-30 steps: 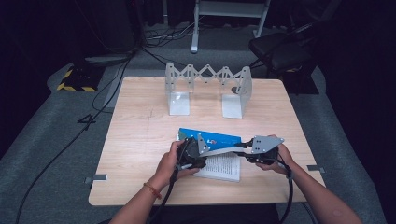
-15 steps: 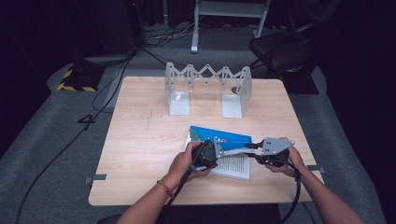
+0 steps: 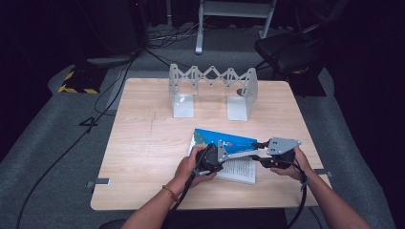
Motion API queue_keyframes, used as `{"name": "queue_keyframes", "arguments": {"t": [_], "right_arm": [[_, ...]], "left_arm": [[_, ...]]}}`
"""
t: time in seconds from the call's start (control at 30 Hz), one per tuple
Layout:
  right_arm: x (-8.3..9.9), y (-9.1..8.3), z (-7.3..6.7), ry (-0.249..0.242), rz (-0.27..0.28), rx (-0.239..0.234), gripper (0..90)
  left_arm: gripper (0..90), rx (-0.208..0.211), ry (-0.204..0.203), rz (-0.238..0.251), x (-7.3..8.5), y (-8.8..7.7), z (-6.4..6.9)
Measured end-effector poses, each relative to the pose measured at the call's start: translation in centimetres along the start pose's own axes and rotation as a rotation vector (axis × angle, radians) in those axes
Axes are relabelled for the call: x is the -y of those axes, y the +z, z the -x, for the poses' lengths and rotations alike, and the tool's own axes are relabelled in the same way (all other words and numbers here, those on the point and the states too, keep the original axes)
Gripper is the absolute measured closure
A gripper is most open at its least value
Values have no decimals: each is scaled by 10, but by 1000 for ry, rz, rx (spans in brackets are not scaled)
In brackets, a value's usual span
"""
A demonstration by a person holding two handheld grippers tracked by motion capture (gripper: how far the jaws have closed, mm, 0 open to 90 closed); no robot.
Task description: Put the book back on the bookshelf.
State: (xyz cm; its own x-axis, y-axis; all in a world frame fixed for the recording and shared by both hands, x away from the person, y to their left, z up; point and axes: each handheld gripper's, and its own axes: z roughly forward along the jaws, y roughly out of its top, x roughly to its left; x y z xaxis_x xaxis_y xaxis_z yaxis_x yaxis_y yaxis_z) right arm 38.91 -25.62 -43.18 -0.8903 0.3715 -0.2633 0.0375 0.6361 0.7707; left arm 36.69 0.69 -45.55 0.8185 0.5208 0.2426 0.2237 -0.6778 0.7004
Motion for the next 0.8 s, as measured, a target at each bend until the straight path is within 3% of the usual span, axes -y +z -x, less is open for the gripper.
{"name": "queue_keyframes", "arguments": {"t": [0.1,0.13,0.17,0.2,0.23,0.27,0.33,0.43,0.53,0.67,0.77,0.8], "right_arm": [[11,-3,7,64,11,16,403],[11,-3,7,64,11,16,403],[19,-6,14,115,28,36,375],[19,-6,14,115,28,36,375],[27,-9,22,164,39,69,347],[27,-9,22,164,39,69,347],[33,-9,31,189,-2,128,330],[46,-6,45,280,-17,135,313],[58,5,51,283,-86,158,308],[67,26,52,277,-160,146,302],[71,39,52,265,-188,133,295],[71,40,52,277,-173,126,299]], "left_arm": [[698,15,-8,29,2,-2,-4],[704,15,-8,29,2,-2,-4],[707,22,-17,41,3,-3,-6],[707,26,-24,58,4,-3,-7],[712,38,-43,64,4,-3,-10],[712,42,-48,75,4,-4,-12],[727,30,-50,93,4,-6,-14],[733,40,-59,124,6,-10,-19],[736,46,-72,154,8,-15,-24],[740,39,-84,178,9,-18,-25],[742,40,-94,199,11,-21,-28],[743,38,-99,206,11,-23,-28]]}}
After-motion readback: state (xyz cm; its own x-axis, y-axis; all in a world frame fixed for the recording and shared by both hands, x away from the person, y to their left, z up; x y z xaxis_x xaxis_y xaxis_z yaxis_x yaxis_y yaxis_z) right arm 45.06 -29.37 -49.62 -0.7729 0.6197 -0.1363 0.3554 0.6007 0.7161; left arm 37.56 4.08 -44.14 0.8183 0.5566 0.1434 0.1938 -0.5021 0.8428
